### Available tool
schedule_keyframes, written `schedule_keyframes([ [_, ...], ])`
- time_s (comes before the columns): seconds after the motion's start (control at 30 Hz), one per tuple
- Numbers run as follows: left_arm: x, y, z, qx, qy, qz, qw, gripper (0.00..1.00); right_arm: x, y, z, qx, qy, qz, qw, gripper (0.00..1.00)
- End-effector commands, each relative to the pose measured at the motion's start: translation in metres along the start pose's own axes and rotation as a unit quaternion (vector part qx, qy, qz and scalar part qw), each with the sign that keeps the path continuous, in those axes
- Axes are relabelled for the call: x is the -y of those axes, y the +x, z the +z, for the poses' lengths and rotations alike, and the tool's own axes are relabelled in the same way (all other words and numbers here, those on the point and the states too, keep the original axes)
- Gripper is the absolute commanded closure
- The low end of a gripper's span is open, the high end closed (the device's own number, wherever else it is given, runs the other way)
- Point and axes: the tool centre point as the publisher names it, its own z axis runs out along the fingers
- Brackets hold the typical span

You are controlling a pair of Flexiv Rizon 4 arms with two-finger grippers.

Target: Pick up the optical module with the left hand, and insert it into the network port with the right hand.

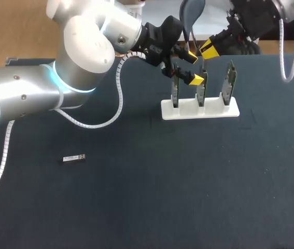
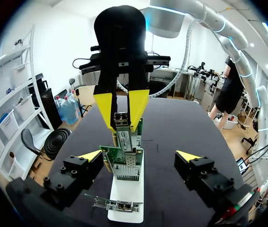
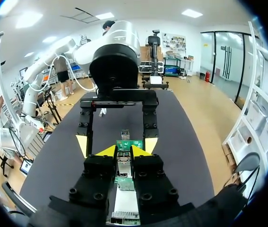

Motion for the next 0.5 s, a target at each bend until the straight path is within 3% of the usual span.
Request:
schedule_keyframes([
  [0.03,-0.0018,-0.0015,0.0008,-0.003,0.002,-0.001,1.000,0.00,-0.0033,0.0022,0.0022,-0.002,0.006,0.002,1.000,1.00],
  [0.5,-0.0018,-0.0015,0.0008,-0.003,0.002,-0.001,1.000,0.00,-0.0057,-0.0065,-0.0031,0.005,0.013,-0.010,1.000,1.00],
])
